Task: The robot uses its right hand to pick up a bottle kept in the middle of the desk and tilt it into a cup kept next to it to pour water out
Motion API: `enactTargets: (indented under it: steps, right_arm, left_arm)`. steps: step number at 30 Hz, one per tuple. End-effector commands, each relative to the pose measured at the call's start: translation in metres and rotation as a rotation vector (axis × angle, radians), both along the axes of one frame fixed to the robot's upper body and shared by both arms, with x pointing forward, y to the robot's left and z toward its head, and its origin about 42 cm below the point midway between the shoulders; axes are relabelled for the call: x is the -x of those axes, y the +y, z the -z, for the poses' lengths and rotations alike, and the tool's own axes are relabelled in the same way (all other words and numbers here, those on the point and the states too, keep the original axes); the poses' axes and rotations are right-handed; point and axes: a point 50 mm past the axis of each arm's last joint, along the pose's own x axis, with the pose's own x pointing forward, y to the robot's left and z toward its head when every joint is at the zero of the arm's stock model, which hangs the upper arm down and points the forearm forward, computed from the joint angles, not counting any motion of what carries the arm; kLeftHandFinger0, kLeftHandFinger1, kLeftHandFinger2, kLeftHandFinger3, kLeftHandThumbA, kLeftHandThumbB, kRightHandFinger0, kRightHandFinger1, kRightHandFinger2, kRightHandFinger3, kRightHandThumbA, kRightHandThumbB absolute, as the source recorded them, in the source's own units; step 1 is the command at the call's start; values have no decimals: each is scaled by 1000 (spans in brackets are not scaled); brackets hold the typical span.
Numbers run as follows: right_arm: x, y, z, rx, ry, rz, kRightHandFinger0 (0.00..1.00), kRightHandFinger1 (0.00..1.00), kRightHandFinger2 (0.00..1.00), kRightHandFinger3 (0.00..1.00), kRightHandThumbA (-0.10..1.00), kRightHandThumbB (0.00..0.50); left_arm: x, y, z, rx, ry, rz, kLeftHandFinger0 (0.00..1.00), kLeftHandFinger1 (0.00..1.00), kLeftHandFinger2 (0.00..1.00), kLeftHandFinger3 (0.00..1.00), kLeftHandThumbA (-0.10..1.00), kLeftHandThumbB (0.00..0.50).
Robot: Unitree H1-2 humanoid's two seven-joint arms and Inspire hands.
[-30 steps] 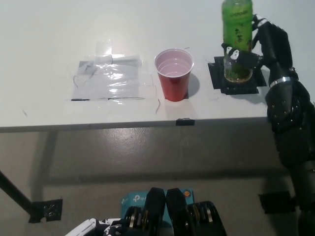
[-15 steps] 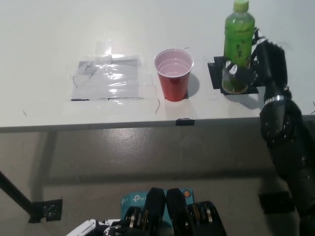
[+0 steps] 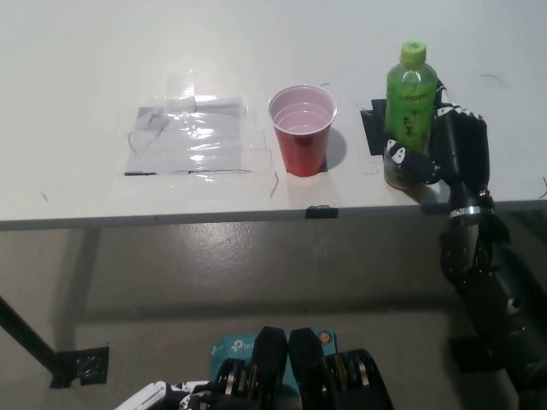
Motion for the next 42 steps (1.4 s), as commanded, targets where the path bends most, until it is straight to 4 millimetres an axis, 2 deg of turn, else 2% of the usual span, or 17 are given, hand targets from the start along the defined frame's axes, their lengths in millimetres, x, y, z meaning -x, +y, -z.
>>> enactTargets:
  steps: [1, 2, 3, 4, 5, 6, 7, 14, 21, 25, 29, 34, 35, 36, 37, 38, 42]
  right_arm:
    - [1, 0, -22, -78, -309, 27, 64, 269, 598, 1000, -33, 0]
    - [1, 1, -19, -86, -283, 21, 284, 497, 664, 1000, 299, 1]
    - [0, 1, -17, -77, -269, 16, 687, 963, 1000, 1000, 740, 101]
    - [0, 0, -16, -63, -257, 11, 934, 1000, 1000, 1000, 887, 120]
    - [-3, 1, -12, -23, -189, 48, 1000, 1000, 1000, 1000, 1000, 295]
    - [-6, 2, -10, -1, -125, 83, 1000, 1000, 1000, 1000, 1000, 452]
    - [-8, 4, -9, -14, -33, 91, 1000, 1000, 1000, 1000, 1000, 498]
    - [-7, 2, -7, 7, 86, 76, 1000, 1000, 1000, 1000, 1000, 500]
    - [-3, 0, -11, -2, 91, 73, 1000, 1000, 1000, 1000, 1000, 500]
    - [1, -1, -14, -31, 83, 70, 1000, 1000, 1000, 1000, 1000, 500]
    - [14, -11, -15, -79, 83, 69, 1000, 1000, 1000, 1000, 1000, 500]
    - [36, -38, 3, -214, 146, 120, 1000, 1000, 1000, 1000, 1000, 500]
    - [51, -45, 6, -243, 163, 103, 1000, 1000, 1000, 1000, 1000, 500]
    - [56, -45, 6, -249, 166, 97, 1000, 1000, 1000, 1000, 1000, 500]
    - [53, -35, 2, -253, 169, 66, 1000, 1000, 1000, 1000, 1000, 500]
    - [73, -36, 1, -254, 171, 40, 1000, 1000, 1000, 1000, 1000, 500]
    - [101, -33, -4, -268, 183, -5, 1000, 1000, 1000, 1000, 1000, 500]
  left_arm:
    - [1, 3, -12, 18, -80, 3, 887, 905, 885, 1000, 1000, 470]
    - [3, 2, -11, 26, -83, 3, 885, 901, 885, 1000, 1000, 457]
    - [3, 2, -10, 30, -83, 2, 884, 898, 885, 1000, 1000, 446]
    - [3, 2, -10, 33, -81, 2, 883, 897, 884, 1000, 1000, 444]
    - [4, 2, -10, 33, -79, 3, 884, 897, 886, 1000, 1000, 442]
    - [3, 2, -9, 36, -76, 2, 891, 902, 890, 1000, 1000, 439]
    - [3, 1, -10, 43, -69, -4, 892, 904, 888, 1000, 1000, 451]
    - [6, 2, -7, 59, -69, -13, 888, 889, 856, 1000, 1000, 426]
    - [6, 2, -7, 50, -68, -13, 877, 892, 854, 1000, 1000, 454]
    - [6, 2, -7, 45, -70, -8, 879, 896, 860, 1000, 1000, 448]
    - [6, 4, -7, 42, -67, -18, 885, 898, 857, 1000, 1000, 431]
    - [7, 5, -7, 22, -76, -24, 884, 893, 855, 1000, 1000, 484]
    - [7, 5, -7, 21, -76, -25, 882, 888, 852, 1000, 1000, 475]
    - [7, 5, -7, 22, -72, -27, 882, 889, 854, 1000, 1000, 468]
    - [11, 10, -8, 24, -71, -53, 884, 890, 855, 1000, 1000, 466]
    - [11, 10, -7, 28, -74, -53, 881, 890, 856, 1000, 1000, 466]
    - [11, 10, -7, 26, -80, -51, 871, 889, 857, 1000, 1000, 466]
